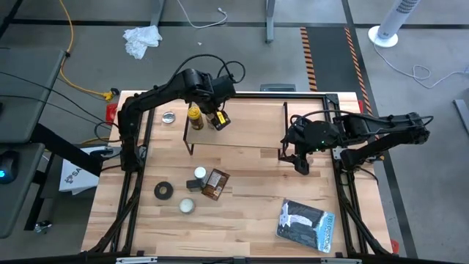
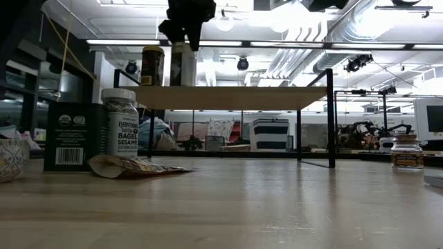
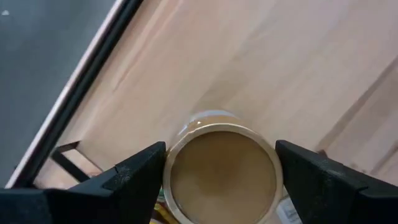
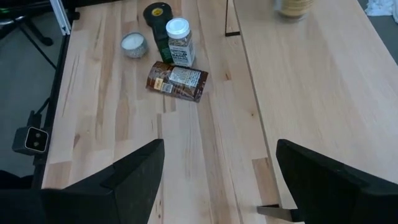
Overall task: Shelf spices
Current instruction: Put the gold seasoning bottle on the shelf, then put the white seasoning bottle on the shelf
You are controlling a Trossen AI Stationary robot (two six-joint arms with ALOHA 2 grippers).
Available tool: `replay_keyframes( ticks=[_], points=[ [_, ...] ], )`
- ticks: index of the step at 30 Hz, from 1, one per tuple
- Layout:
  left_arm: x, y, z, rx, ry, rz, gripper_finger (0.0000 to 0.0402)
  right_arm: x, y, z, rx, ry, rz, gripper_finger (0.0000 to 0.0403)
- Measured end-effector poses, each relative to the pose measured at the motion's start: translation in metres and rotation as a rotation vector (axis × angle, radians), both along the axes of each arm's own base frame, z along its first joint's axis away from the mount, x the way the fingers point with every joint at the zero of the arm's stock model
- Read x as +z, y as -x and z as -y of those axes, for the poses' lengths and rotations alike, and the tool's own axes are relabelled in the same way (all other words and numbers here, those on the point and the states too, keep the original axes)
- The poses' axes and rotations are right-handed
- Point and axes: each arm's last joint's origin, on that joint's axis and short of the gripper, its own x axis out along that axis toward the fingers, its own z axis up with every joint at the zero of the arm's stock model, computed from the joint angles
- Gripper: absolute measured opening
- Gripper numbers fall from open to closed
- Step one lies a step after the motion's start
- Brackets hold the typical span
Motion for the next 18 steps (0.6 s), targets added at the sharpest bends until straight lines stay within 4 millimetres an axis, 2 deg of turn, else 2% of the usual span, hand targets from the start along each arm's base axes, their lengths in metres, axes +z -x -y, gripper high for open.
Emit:
replay_keyframes(
  ticks=[12, 18],
  points=[
    [-0.0001, -0.0001, 0.0001, 0.039, -0.002, 0.007, 0.0299, 0.0000, 0.0000, -0.0001, 0.002, -0.002, 0.000, 0.0307],
    [0.0085, 0.0074, 0.0006, 0.038, -0.052, 0.015, 0.0299, 0.0000, 0.0000, -0.0001, -0.003, -0.007, 0.000, 0.0307]
  ],
)
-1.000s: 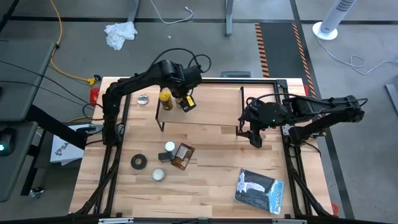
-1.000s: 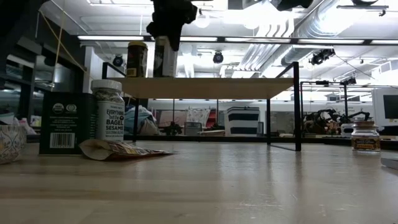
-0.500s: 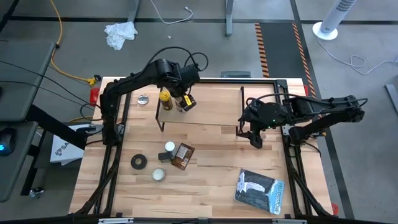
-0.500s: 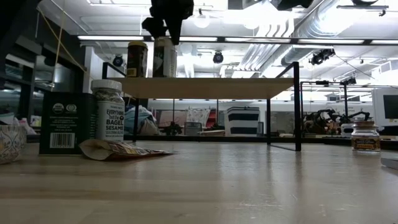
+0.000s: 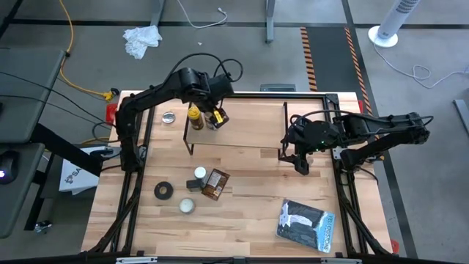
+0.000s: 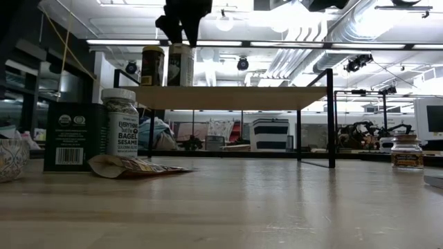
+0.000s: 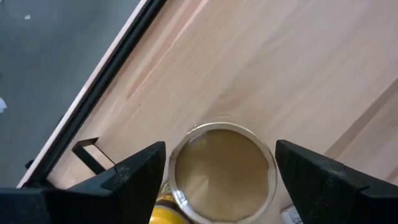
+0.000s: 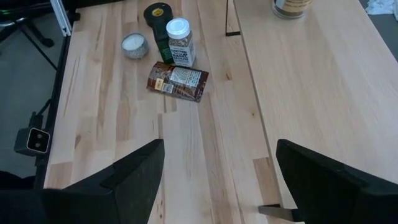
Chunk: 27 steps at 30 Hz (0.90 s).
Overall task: Shelf spices
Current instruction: Put the white seasoning bottle on the shelf
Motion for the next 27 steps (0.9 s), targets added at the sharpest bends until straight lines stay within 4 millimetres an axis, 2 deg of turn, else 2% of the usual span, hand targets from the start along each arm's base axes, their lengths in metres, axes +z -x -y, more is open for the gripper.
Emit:
replay_keyframes(
  ticks=[9, 15, 18, 22, 25, 27],
  points=[
    [0.017, 0.014, 0.004, 0.020, 0.009, 0.070, 0.0300, 0.000, 0.000, 0.000, 0.000, 0.000, 0.001, 0.0307],
    [0.048, 0.027, 0.023, -0.041, -0.016, 0.274, 0.0300, 0.000, 0.000, 0.000, 0.000, 0.000, 0.000, 0.0307],
    [0.071, 0.032, 0.043, -0.131, -0.104, 0.416, 0.0300, 0.000, 0.000, 0.000, 0.000, 0.001, 0.000, 0.0307],
    [0.096, 0.041, 0.083, -0.249, -0.225, 0.561, 0.0300, 0.000, 0.000, 0.000, 0.010, 0.013, 0.000, 0.0307],
    [0.102, 0.048, 0.118, -0.298, -0.306, 0.574, 0.0300, 0.000, 0.000, 0.000, 0.017, 0.023, 0.000, 0.0307],
    [0.097, 0.052, 0.141, -0.358, -0.346, 0.513, 0.0300, 0.000, 0.000, 0.000, 0.026, 0.032, -0.001, 0.0307]
  ],
)
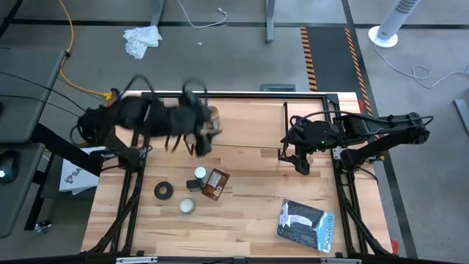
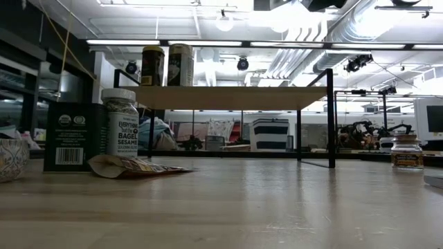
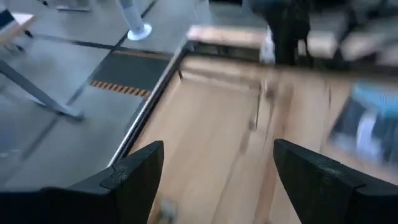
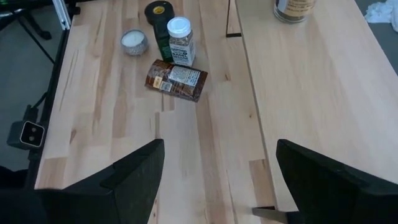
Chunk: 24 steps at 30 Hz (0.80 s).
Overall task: Shelf spices
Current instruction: Put the white seasoning bottle on the shelf
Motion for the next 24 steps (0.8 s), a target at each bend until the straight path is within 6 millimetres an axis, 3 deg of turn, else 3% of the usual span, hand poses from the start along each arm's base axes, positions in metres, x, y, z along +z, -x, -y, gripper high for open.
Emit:
replay_keyframes(
  ticks=[6, 12, 15, 18, 24],
  points=[
    [-0.036, 0.011, 0.066, -0.122, 0.035, -0.289, 0.0300, 0.000, 0.000, 0.000, 0.025, 0.003, -0.002, 0.0307],
    [-0.068, 0.010, 0.120, -0.190, 0.149, -0.366, 0.0300, 0.000, 0.000, -0.002, 0.077, -0.033, -0.010, 0.0307],
    [-0.093, 0.010, 0.130, -0.103, 0.171, -0.439, 0.0300, 0.000, 0.000, -0.002, 0.090, -0.019, -0.012, 0.0307],
    [-0.115, 0.005, 0.131, 0.058, 0.301, -0.385, 0.0300, -0.001, -0.001, -0.002, 0.088, -0.007, -0.013, 0.0307],
    [-0.156, -0.009, 0.107, 0.416, 0.519, -0.394, 0.0300, -0.002, -0.003, -0.002, 0.077, 0.007, -0.017, 0.0307]
  ],
)
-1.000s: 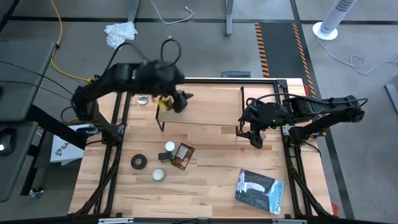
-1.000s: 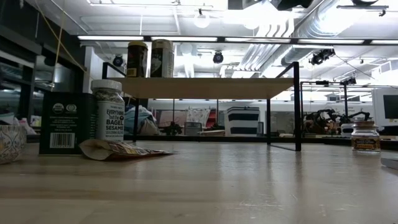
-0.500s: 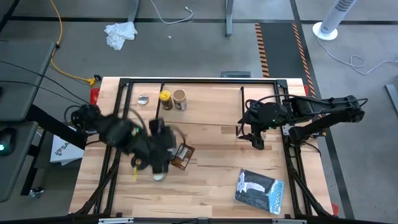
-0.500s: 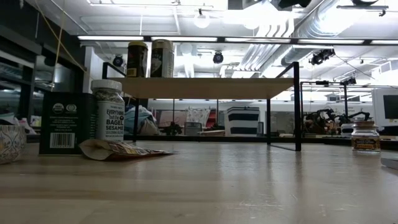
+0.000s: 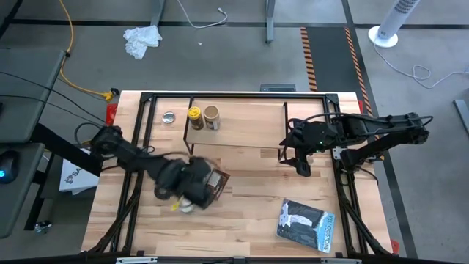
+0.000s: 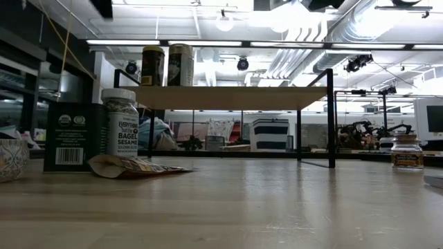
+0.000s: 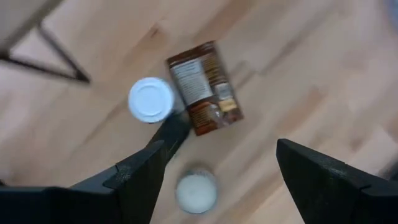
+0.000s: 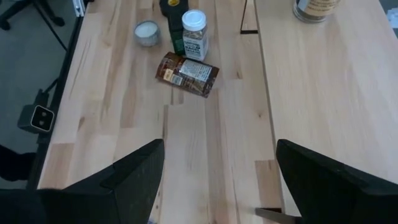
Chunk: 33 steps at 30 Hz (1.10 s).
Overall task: Shelf spices
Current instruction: Put the white seasoning bottle on the shelf
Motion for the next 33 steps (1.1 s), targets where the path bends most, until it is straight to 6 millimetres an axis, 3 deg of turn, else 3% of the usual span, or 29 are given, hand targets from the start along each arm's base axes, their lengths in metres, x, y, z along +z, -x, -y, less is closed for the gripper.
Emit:
replay_keyframes(
  ticks=[6, 14, 20, 25, 33],
  points=[
    [-0.021, -0.016, -0.041, 0.169, 0.083, -0.088, 0.0300, 0.000, 0.000, 0.000, 0.005, 0.005, 0.001, 0.0307],
    [-0.024, -0.021, -0.083, 0.333, 0.091, -0.139, 0.0300, -0.001, -0.002, 0.000, 0.004, 0.006, -0.005, 0.0307],
    [-0.025, -0.023, -0.092, 0.339, 0.112, -0.158, 0.0300, -0.001, -0.002, 0.000, 0.005, 0.007, -0.005, 0.0307],
    [-0.044, -0.020, -0.092, 0.314, 0.206, -0.111, 0.0300, -0.001, -0.002, 0.000, 0.010, 0.012, -0.005, 0.0307],
    [-0.056, 0.011, -0.086, 0.374, 0.238, -0.023, 0.0300, -0.001, -0.002, 0.000, 0.011, 0.014, -0.005, 0.0307]
  ],
)
